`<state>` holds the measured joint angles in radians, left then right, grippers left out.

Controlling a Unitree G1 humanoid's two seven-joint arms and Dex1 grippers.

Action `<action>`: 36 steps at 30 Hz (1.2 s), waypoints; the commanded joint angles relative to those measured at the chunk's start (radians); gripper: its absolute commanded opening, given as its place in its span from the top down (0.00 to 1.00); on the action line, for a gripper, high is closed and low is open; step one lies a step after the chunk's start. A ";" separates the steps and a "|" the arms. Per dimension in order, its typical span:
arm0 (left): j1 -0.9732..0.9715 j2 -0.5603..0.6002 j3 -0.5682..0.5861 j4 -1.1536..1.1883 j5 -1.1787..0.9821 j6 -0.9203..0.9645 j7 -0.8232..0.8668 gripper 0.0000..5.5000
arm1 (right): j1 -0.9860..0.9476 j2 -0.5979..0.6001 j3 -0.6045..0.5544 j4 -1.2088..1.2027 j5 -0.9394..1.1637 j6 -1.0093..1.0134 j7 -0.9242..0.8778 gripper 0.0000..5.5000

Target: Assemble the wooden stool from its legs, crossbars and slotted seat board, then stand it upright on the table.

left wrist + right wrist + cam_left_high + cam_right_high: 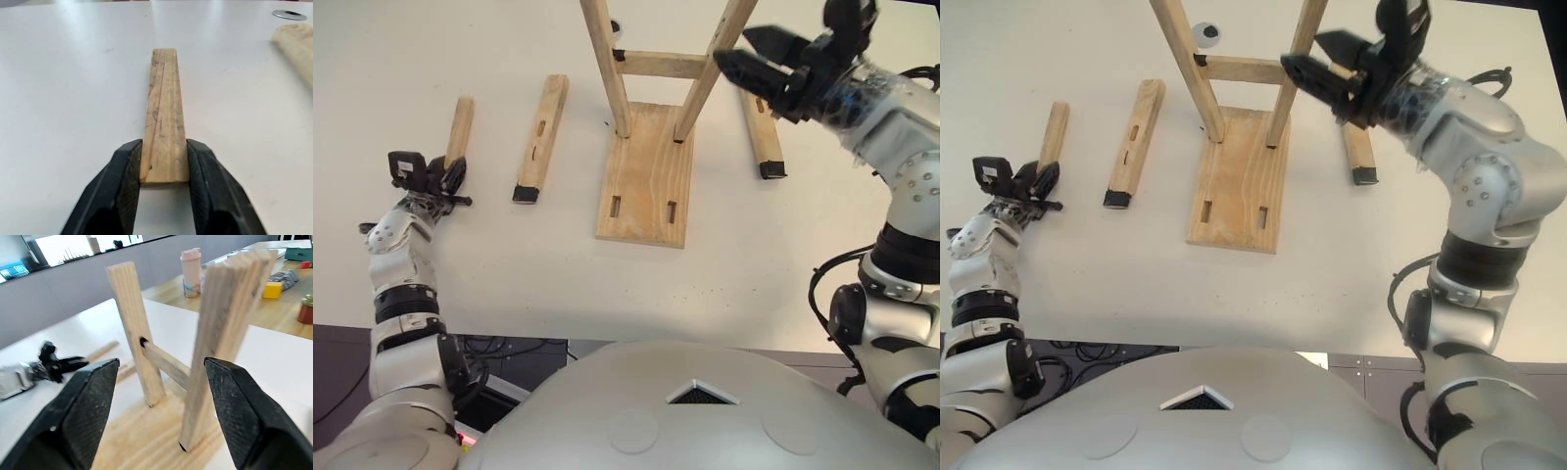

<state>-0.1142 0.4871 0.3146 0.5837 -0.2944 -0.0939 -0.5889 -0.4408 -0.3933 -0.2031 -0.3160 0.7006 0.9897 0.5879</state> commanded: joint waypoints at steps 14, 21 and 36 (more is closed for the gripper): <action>-0.243 -0.264 -0.462 -0.874 0.036 0.003 0.057 0.77 | -0.228 0.339 -0.192 0.069 0.675 -0.055 -0.491 0.48; -0.250 -0.270 -0.411 -0.855 0.004 0.035 0.092 0.77 | -0.183 0.253 -0.142 0.039 0.718 -0.065 -0.478 0.68; -0.197 -0.269 -0.447 -0.833 0.050 0.013 0.058 0.77 | -0.177 0.189 -0.088 0.039 0.748 -0.112 -0.467 0.68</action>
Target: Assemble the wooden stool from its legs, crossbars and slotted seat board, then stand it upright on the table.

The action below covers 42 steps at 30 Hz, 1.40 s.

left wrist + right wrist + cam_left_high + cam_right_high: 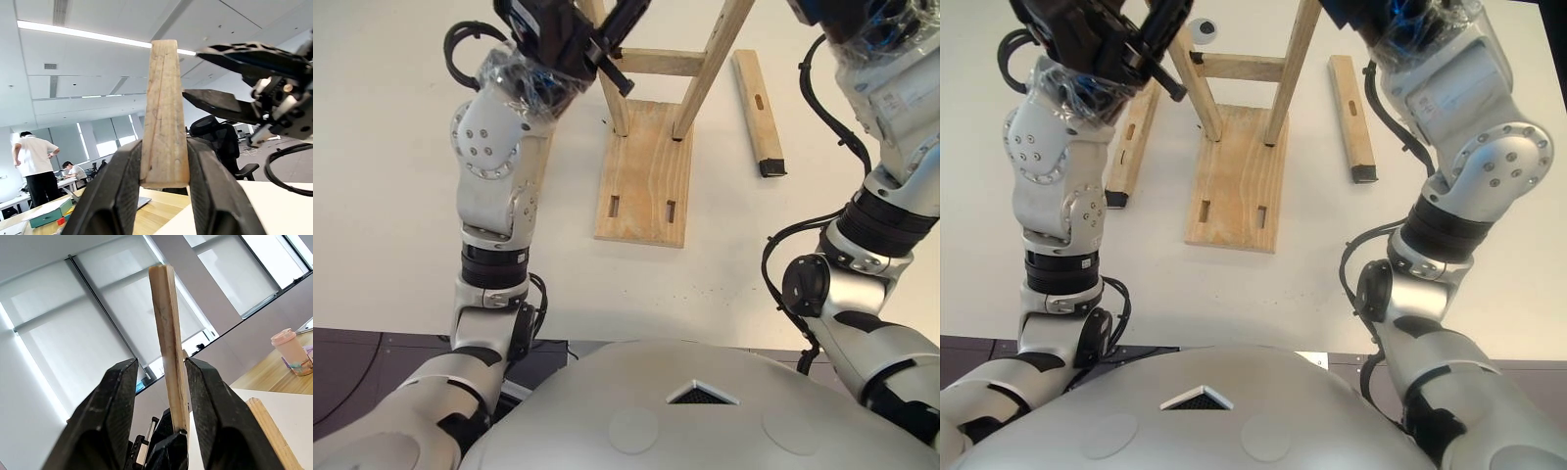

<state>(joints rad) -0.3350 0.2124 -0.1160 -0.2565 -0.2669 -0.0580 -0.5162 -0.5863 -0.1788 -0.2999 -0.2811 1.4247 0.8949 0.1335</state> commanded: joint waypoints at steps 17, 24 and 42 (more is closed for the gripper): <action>0.054 0.013 -0.022 0.020 0.043 -0.027 -0.010 0.71 | -0.046 -0.038 0.024 0.032 0.019 -0.065 -0.064 0.92; 0.107 0.048 -0.009 0.101 0.102 0.011 0.016 0.49 | -0.074 -0.102 -0.088 0.180 -0.114 -0.207 -0.080 0.93; 0.032 0.010 0.234 0.176 0.029 0.004 0.212 0.48 | 0.143 -0.074 0.130 0.700 -1.008 -0.787 0.093 0.93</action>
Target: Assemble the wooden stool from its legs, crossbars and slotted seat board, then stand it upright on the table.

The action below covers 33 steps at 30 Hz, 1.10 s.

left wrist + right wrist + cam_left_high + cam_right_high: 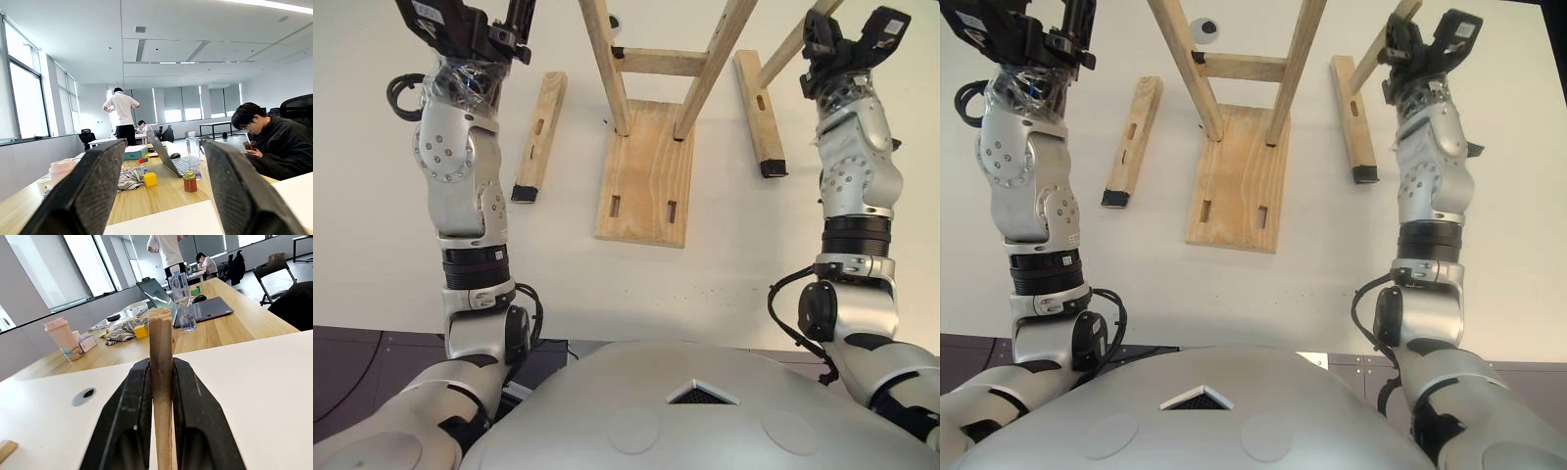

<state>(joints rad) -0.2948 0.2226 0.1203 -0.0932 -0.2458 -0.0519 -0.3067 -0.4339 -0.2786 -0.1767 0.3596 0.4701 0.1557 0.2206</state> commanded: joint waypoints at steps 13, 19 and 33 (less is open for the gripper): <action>-0.007 -0.002 0.001 0.027 0.004 0.007 0.004 0.48 | 0.049 0.066 -0.009 0.068 -0.085 -0.062 0.053 0.93; -0.003 -0.004 -0.001 0.030 0.007 0.000 0.005 0.48 | 0.062 0.076 -0.010 0.002 -0.099 -0.112 0.061 0.93; 0.008 -0.008 0.002 0.048 0.008 -0.010 0.006 0.48 | 0.142 0.062 0.034 0.135 -0.219 -0.190 0.086 0.93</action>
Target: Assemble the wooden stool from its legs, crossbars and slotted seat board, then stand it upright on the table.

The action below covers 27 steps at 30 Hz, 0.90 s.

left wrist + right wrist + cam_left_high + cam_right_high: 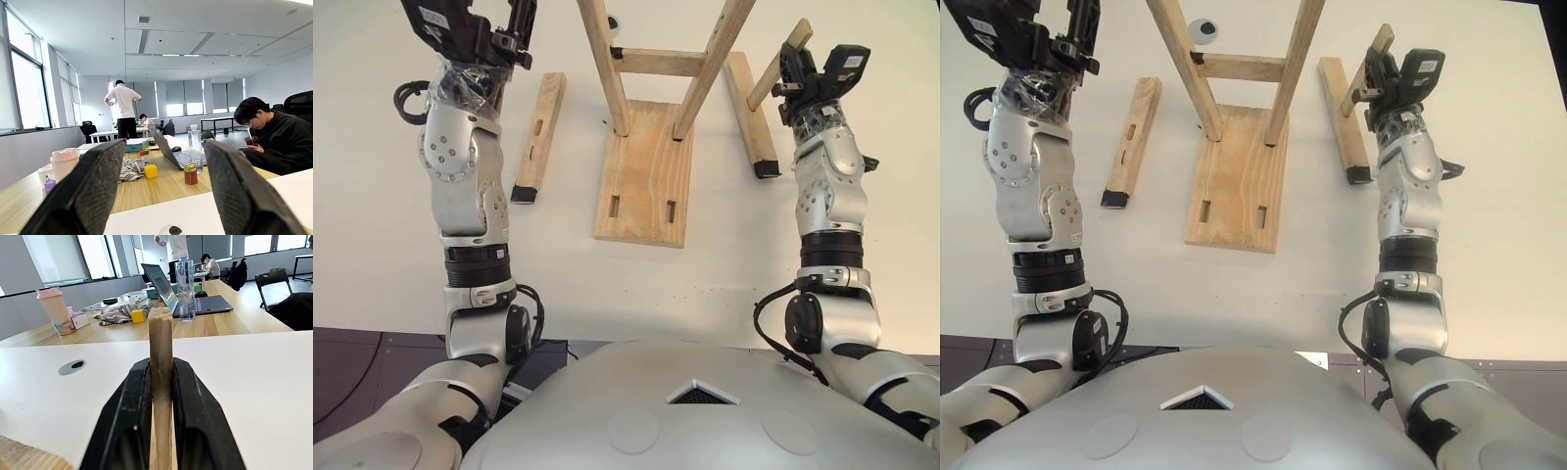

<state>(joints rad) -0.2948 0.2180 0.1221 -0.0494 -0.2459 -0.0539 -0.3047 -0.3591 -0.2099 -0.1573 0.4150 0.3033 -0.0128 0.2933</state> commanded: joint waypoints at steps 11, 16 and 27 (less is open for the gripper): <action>0.003 -0.001 0.005 0.012 0.007 -0.002 0.010 0.48 | 0.140 0.006 0.057 0.196 -0.103 -0.175 0.058 0.93; 0.003 -0.001 0.005 0.015 0.008 -0.005 0.012 0.48 | 0.178 -0.025 0.043 0.073 -0.081 -0.112 0.058 0.86; 0.022 0.001 0.002 0.011 0.022 -0.014 0.027 0.48 | 0.285 -0.215 0.063 -0.494 -0.012 0.632 0.086 0.50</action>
<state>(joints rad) -0.2766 0.2206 0.1301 -0.0407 -0.2363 -0.0700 -0.2824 -0.0772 -0.4106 -0.1082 -0.0321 0.2799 0.5375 0.3873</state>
